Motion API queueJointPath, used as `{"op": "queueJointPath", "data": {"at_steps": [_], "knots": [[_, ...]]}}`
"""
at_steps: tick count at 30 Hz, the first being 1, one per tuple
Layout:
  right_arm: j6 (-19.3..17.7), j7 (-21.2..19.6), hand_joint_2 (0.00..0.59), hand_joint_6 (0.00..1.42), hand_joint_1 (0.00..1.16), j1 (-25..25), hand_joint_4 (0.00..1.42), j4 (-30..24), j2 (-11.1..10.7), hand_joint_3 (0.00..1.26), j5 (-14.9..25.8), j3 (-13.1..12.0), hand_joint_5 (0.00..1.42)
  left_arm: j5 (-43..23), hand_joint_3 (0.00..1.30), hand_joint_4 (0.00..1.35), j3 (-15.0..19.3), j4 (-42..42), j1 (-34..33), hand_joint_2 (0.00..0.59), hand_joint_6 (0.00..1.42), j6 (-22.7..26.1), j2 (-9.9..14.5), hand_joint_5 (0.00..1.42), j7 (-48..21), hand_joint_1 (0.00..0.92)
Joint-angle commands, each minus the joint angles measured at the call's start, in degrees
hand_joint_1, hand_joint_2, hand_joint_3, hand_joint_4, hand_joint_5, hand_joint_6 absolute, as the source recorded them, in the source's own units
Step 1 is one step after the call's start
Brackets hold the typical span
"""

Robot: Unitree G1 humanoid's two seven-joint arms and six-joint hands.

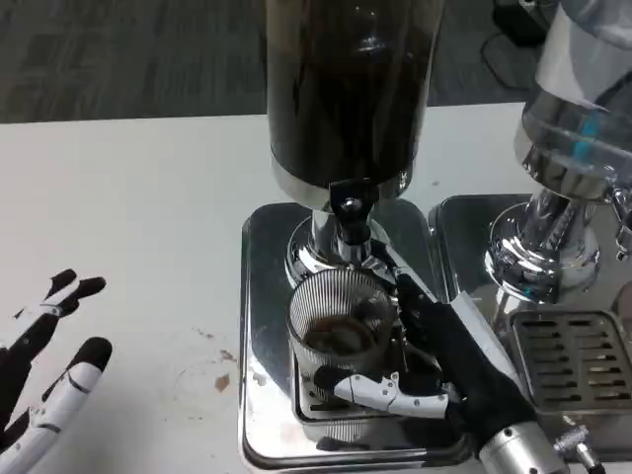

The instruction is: Grasp the cup under the faucet to collect the drink, then remove the cup.

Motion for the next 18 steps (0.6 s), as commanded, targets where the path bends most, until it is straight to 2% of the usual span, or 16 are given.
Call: {"op": "queueJointPath", "data": {"at_steps": [1, 7, 14, 18], "knots": [[-0.61, -0.24, 0.118, 0.52, 0.89, -0.17, 0.20, 0.94, 0.22, 0.10, -0.56, 0.63, 0.37, 0.14, 0.21, 0.00, 0.53, -1.18, 0.92, 0.259, 0.00, 0.79, 0.26, 0.12, 0.63, 0.000], [-1.80, -1.70, 0.124, 0.56, 0.92, -0.57, 0.25, 2.02, 0.55, 0.18, -1.26, 0.77, 0.42, 0.18, 0.23, 0.00, 0.87, -1.76, 1.36, 0.263, 0.00, 1.00, 0.27, 0.13, 0.77, 0.000], [-4.68, -6.78, 0.122, 0.67, 0.95, -0.97, 0.35, 3.90, 2.20, 0.29, -3.53, 0.46, 0.52, 0.10, 0.24, 0.00, 1.36, -1.69, 1.32, 0.264, 0.00, 1.01, 0.47, 0.13, 0.52, 0.000], [-5.22, -8.14, 0.128, 0.76, 0.95, -1.31, 0.40, 4.58, 2.61, 0.34, -3.95, 0.04, 0.58, 0.18, 0.25, 0.00, 1.34, -1.38, 1.01, 0.265, 0.00, 1.02, 0.13, 0.13, 0.67, 0.000]]}}
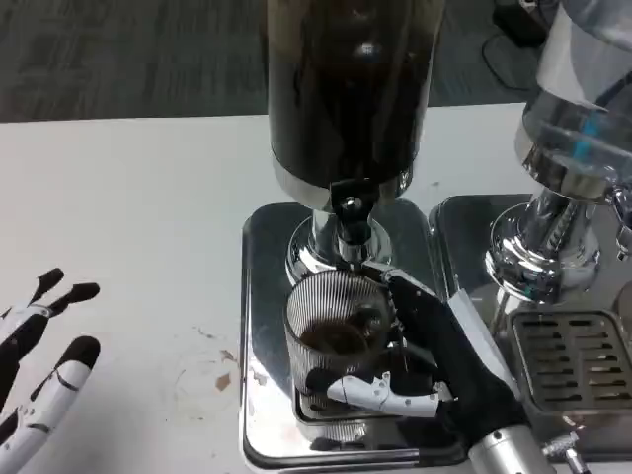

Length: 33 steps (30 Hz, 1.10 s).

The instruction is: Grasp the cup under the faucet to collect the drink, then remove the cup.

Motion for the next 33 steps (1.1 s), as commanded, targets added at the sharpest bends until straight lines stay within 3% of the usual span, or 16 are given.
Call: {"op": "queueJointPath", "data": {"at_steps": [1, 17, 33], "knots": [[-1.51, -1.48, 0.128, 0.78, 0.95, -1.00, 0.41, 1.23, 0.55, 0.35, -0.18, -0.46, 0.60, 0.22, 0.25, 0.00, -0.02, -0.05, 0.09, 0.265, 0.00, 0.28, 0.06, 0.13, 0.70, 0.000], [-3.52, -6.14, 0.132, 1.02, 0.97, -0.31, 0.53, 1.92, 2.36, 0.44, -1.22, -1.21, 0.76, -0.04, 0.25, 0.00, -0.14, 0.11, -0.38, 0.265, 0.00, 0.45, 0.24, 0.13, 0.26, 0.000], [-3.07, -8.16, 0.125, 1.15, 0.99, 0.77, 0.59, -1.78, 2.16, 0.50, -2.69, -2.48, 0.85, -0.24, 0.24, 0.00, -1.05, 1.47, -1.85, 0.266, 0.00, 0.02, 0.75, 0.14, -0.55, 0.000]]}}
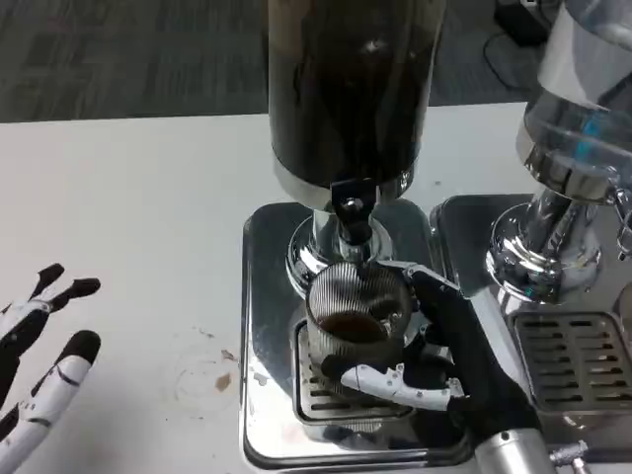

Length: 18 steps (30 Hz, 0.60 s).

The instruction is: Grasp the cup under the faucet to collect the drink, then remove the cup.

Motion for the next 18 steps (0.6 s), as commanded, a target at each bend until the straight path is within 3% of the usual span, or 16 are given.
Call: {"op": "queueJointPath", "data": {"at_steps": [1, 5, 11, 18], "knots": [[-1.40, -1.36, 0.125, 1.15, 0.99, 0.62, 0.60, -4.21, 0.01, 0.51, -0.13, -1.05, 0.85, -0.17, 0.24, 0.00, -1.06, 1.39, -1.12, 0.266, 0.00, -0.15, 1.01, 0.14, -0.59, 0.000], [-0.51, -0.08, 0.125, 1.18, 0.99, 1.47, 0.60, -6.14, -1.17, 0.52, -0.24, -1.45, 0.87, 0.46, 0.22, 0.00, -2.41, 2.34, -2.89, 0.257, 0.00, -0.69, 2.72, 0.13, -1.63, 0.000], [0.23, 1.33, 0.120, 1.20, 0.98, 3.90, 0.62, -9.09, -3.04, 0.53, -0.50, -1.37, 0.88, 4.81, 0.08, 0.00, -5.21, 2.47, -5.62, 0.239, 0.00, -1.43, 7.37, 0.00, -3.22, 0.000], [0.65, 1.95, 0.122, 1.20, 0.98, 5.90, 0.62, -12.02, -3.84, 0.54, -0.16, -1.57, 0.88, 4.32, 0.07, 0.00, -6.51, 4.69, -7.63, 0.237, 0.00, -1.87, 9.47, 0.00, -3.40, 0.000]]}}
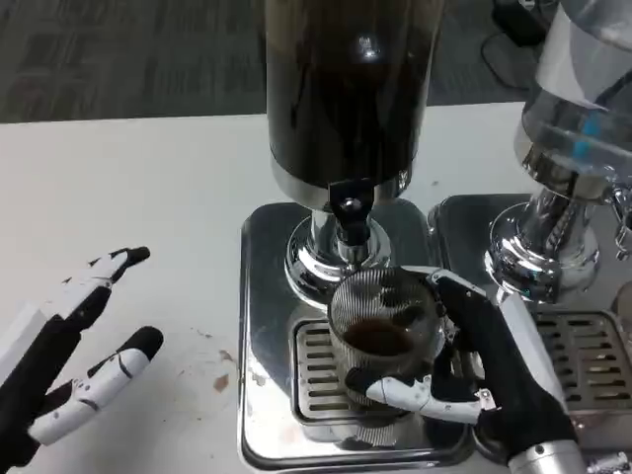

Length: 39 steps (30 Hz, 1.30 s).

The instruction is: Grasp the cup under the faucet to collect the drink, then remove the cup.

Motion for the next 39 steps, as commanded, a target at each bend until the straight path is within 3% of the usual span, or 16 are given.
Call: {"op": "queueJointPath", "data": {"at_steps": [1, 8, 13, 17, 26, 30, 35, 39], "knots": [[-0.48, 0.20, 0.122, 1.20, 0.98, 1.28, 0.62, -4.46, -0.02, 0.54, 0.56, -0.48, 0.88, -0.05, 0.07, 0.00, -0.74, 1.33, -0.67, 0.236, 0.00, -0.86, 1.78, 0.00, -0.85, 0.000], [0.83, 2.66, 0.122, 1.21, 0.97, 3.61, 0.62, -8.03, -1.02, 0.54, 1.56, -0.89, 0.88, 2.56, 0.02, 0.00, -0.81, -0.48, 0.00, 0.220, 0.00, 0.84, 3.65, 0.00, -0.69, 0.000], [1.12, 3.64, 0.126, 1.21, 0.97, 5.88, 0.62, -10.47, -1.37, 0.54, 1.89, -1.80, 0.88, 5.01, 0.00, 0.00, -1.45, -0.36, -0.53, 0.224, 0.00, 2.22, 7.00, 0.00, -2.45, 0.000], [1.27, 3.96, 0.127, 1.21, 0.96, 7.71, 0.62, -12.92, -1.31, 0.55, 2.11, -2.28, 0.88, 6.07, 0.00, 0.00, -1.92, 0.87, -0.46, 0.226, 0.00, -1.53, 8.68, 0.00, -1.53, 0.000], [2.67, 6.91, 0.129, 1.22, 0.96, 10.90, 0.63, -20.18, -1.81, 0.55, 3.69, -3.00, 0.88, 11.21, 0.00, 0.00, -2.14, 2.97, 0.84, 0.248, 0.00, -11.51, 15.32, 0.00, -0.21, 0.000], [3.33, 8.41, 0.129, 1.21, 0.96, 11.49, 0.63, -23.07, -2.33, 0.55, 4.17, -3.16, 0.88, 11.95, 0.00, 0.00, 0.38, -1.36, 4.19, 0.251, 0.00, -11.66, 15.18, 0.00, 0.73, 0.000], [4.60, 10.72, 0.134, 1.21, 0.96, 11.66, 0.63, -25.29, -3.21, 0.55, 6.20, -3.90, 0.88, 13.42, 0.00, 0.00, 3.74, -8.24, 9.84, 0.259, 0.00, -6.87, 12.07, 0.00, 1.70, 0.000], [4.75, 12.58, 0.136, 1.21, 0.96, 12.23, 0.63, -25.96, -4.26, 0.55, 7.93, -5.02, 0.88, 14.45, 0.00, 0.00, 4.45, -12.09, 11.81, 0.272, 0.00, -3.98, 10.49, 0.00, 1.52, 0.000]]}}
